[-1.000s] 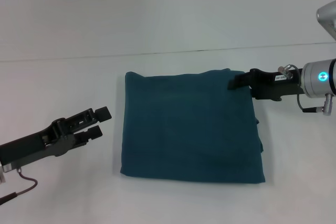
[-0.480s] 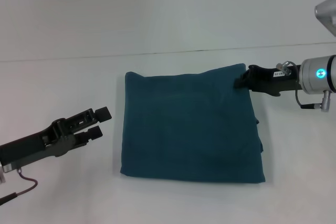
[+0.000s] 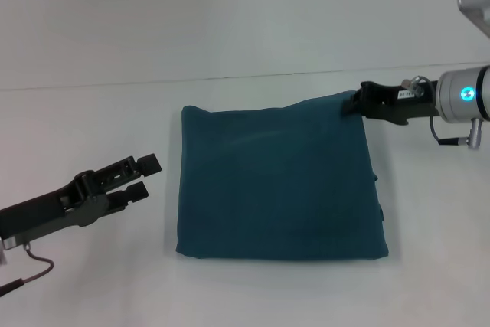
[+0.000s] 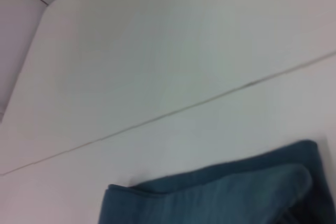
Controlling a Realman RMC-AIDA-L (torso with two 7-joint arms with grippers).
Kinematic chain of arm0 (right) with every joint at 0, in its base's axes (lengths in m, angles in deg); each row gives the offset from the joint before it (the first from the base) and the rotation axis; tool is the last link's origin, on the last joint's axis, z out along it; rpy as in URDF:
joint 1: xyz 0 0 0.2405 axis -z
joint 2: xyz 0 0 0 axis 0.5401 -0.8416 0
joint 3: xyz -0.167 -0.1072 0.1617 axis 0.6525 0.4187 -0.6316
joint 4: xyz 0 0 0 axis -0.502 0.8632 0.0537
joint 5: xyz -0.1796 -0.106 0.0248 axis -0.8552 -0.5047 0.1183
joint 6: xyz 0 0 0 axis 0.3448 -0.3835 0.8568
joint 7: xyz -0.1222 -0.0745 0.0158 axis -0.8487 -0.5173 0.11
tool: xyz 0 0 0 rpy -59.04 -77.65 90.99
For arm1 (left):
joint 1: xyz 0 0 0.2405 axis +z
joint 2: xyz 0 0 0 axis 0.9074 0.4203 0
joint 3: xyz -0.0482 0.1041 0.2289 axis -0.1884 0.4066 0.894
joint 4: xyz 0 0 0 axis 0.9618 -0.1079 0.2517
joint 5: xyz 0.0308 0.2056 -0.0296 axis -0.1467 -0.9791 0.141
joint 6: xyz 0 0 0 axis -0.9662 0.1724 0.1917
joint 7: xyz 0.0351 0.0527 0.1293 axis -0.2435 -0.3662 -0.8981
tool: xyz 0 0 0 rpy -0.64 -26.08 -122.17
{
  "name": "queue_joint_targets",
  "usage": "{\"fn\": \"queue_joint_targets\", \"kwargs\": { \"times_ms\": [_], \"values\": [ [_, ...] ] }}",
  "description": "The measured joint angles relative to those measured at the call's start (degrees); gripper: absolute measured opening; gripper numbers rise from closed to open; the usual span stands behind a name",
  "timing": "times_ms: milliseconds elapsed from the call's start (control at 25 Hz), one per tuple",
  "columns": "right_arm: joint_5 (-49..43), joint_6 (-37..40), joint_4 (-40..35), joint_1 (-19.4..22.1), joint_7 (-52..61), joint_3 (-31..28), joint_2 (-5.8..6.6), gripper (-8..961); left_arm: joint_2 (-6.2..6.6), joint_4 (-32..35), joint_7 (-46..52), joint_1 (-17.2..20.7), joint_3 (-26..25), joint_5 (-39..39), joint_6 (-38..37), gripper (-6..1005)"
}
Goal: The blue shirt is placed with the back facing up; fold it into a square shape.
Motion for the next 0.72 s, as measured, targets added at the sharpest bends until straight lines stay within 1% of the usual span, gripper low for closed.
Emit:
{"fn": "queue_joint_targets", "kwargs": {
  "times_ms": [200, 320, 480, 720],
  "values": [
    [-0.1, 0.7, -2.2, -0.6, -0.3, 1.3, -0.15, 27, 0.01, 0.0, 0.0, -0.2, -0.4, 0.0, 0.0, 933],
    [-0.3, -0.5, -2.5, -1.3, -0.3, 2.0, 0.04, 33, 0.01, 0.0, 0.1, -0.4, -0.5, 0.0, 0.0, 933],
    [-0.4, -3.8, -1.7, -1.6, 0.1, 5.4, 0.29, 41, 0.05, 0.0, 0.2, -0.6, -0.5, 0.0, 0.0, 933],
    [-1.1, -7.0, -0.1, -2.4, 0.4, 9.4, 0.06, 53, 0.10, 0.0, 0.3, -0.3, -0.6, 0.0, 0.0, 933]
  ]
}}
